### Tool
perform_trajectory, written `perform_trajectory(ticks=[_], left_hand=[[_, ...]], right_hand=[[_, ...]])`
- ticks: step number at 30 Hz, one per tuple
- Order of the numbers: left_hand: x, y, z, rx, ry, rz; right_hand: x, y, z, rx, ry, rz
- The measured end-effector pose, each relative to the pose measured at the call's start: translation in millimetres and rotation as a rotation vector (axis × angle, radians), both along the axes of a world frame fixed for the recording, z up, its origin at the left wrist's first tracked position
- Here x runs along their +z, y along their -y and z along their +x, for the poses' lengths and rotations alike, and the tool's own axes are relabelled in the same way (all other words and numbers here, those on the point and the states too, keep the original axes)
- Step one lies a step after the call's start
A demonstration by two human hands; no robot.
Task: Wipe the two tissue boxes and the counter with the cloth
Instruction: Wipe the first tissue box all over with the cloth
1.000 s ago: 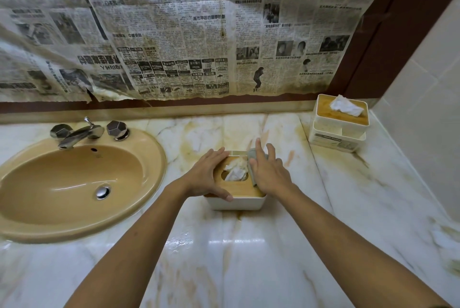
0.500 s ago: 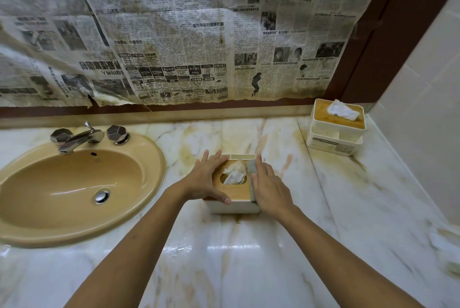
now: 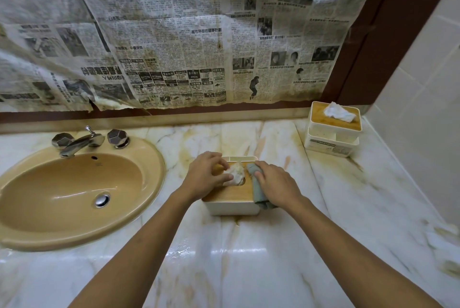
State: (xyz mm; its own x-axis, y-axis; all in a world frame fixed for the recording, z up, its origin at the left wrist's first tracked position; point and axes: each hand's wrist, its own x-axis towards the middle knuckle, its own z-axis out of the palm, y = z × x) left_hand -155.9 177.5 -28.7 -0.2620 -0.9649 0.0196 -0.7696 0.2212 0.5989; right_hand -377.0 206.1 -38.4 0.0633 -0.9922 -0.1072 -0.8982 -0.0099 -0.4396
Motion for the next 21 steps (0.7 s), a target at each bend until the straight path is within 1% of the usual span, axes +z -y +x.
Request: perform_trajectory(ticks=[4,8,11,13,15,18,19,21], left_hand=[[0,-2,-1,-0.004,0.060,0.004],[2,-8,3,-0.018,0.031,0.008],[8,-15,7,-0.119,-0.060,0.028],[11,-20,12,-0.180,-0.104,0.084],[14,-25,19,-0.194,-0.143,0.149],[18,-30,27,-0.174,-0.338,0.261],[19,-31,28,-0.136,-0.394,0.269],[17,-31,29,0.023,-0.438,0.192]], right_hand=[[4,1,-5,-0.064,0.119,-0.041],[6,-2,-9,-0.100,0.210,-0.021],[6,-5,-12,-0.121,0.263,0.006],[5,-6,-14,-0.125,0.289,0.020],[4,-9,-16,-0.126,0.307,0.029],[2,-11,-18,-0.132,0.331,0.042],[2,-12,-18,-0.132,0.340,0.047],[2,-12,-18,-0.134,0.367,0.061]])
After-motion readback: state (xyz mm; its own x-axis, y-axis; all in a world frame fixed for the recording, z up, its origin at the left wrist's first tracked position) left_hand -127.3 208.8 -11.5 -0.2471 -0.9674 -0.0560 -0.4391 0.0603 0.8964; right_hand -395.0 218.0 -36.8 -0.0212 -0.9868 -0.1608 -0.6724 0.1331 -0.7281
